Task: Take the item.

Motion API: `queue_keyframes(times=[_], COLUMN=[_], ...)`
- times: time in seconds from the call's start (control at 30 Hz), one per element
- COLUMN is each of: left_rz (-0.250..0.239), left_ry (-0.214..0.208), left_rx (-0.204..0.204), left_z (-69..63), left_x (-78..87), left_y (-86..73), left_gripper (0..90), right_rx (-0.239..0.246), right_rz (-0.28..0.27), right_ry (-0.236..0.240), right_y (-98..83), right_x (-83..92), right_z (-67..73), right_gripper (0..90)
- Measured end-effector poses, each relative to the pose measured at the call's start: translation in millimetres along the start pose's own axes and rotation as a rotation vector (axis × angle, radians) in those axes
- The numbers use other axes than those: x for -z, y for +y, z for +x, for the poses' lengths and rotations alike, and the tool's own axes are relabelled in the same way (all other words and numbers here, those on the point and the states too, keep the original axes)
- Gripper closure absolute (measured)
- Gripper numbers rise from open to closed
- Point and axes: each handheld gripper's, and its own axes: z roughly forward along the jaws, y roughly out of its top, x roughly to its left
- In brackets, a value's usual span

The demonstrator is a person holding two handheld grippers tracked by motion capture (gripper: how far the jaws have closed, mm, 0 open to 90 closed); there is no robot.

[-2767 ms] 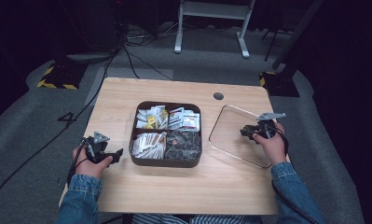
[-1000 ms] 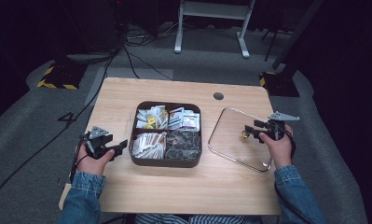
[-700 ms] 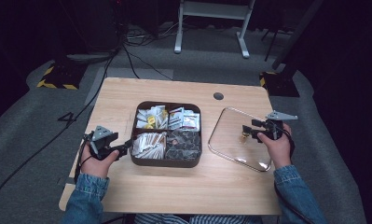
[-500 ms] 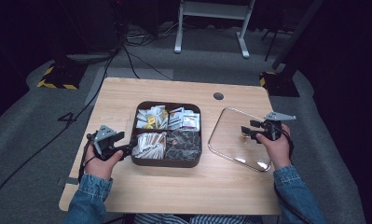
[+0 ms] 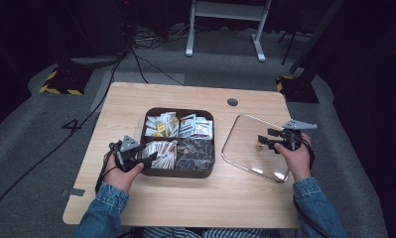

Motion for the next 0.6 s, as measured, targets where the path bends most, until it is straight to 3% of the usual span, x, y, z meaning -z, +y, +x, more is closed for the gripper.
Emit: queue_keyframes(times=[0.23, 0.47, 0.6], left_rz=[0.07, 0.102, 0.13], left_ry=[0.066, 0.094, 0.102], left_rx=[-0.049, -0.047, -0.05], left_z=[-3.1, -1.5, -1.4], left_x=[-8.5, -9.9, -12.6], left_y=[-0.6, -1.0, -0.3], left_gripper=[55.5, 72.7, 76.4], right_rx=[0.017, 0.03, 0.033], right_rz=[0.001, -0.003, -0.004], right_ry=[0.016, 0.018, 0.016], right_y=[3.3, 4.5, 4.0], right_x=[-4.7, -5.5, -5.7], right_z=[6.5, 8.1, 8.3], right_gripper=[38.5, 38.7, 38.7])
